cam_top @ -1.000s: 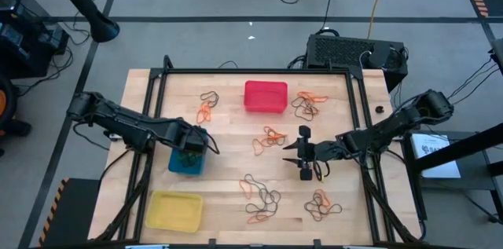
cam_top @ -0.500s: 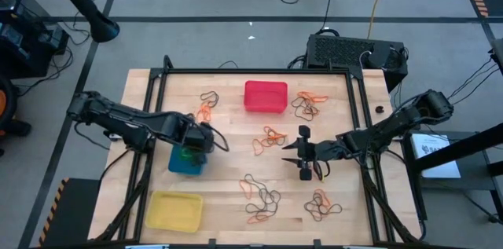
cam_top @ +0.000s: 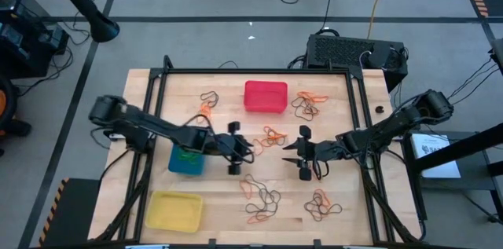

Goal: Sort rubber bands into baskets

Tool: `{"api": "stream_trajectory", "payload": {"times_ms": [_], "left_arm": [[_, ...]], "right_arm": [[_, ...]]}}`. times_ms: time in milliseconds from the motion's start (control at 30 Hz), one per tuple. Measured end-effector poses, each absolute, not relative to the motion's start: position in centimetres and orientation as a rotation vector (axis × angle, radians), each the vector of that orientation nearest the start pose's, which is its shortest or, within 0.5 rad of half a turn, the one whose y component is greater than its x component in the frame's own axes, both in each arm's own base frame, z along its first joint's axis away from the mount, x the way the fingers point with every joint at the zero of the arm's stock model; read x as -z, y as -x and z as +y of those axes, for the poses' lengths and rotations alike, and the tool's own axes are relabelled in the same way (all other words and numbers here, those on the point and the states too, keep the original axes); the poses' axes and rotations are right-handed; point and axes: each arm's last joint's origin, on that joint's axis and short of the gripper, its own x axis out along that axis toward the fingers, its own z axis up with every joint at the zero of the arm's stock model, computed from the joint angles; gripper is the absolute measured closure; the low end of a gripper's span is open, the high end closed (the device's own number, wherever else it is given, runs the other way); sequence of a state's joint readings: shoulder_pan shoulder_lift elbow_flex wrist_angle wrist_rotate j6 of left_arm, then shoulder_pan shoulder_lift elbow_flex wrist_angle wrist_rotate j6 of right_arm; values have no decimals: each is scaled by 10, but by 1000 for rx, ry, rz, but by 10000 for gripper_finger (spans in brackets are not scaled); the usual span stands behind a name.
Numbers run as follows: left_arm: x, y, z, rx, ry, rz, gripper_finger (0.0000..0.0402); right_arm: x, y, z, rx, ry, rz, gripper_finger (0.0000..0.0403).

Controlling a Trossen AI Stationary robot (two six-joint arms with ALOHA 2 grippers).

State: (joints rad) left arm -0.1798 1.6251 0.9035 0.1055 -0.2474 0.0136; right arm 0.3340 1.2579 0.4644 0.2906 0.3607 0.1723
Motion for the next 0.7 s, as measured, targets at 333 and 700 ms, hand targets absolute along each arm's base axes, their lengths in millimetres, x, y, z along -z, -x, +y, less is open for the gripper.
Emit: {"api": "stream_trajectory", "payload": {"times_ms": [333, 700], "left_arm": [[-130, -373, -40, -162, -33, 534, 288], [-99, -394, -23, -196, -1, 584, 288]], "right_arm": [[-170, -228, 68, 74, 16, 501, 238], [-158, -236, 69, 80, 20, 513, 238]]}}
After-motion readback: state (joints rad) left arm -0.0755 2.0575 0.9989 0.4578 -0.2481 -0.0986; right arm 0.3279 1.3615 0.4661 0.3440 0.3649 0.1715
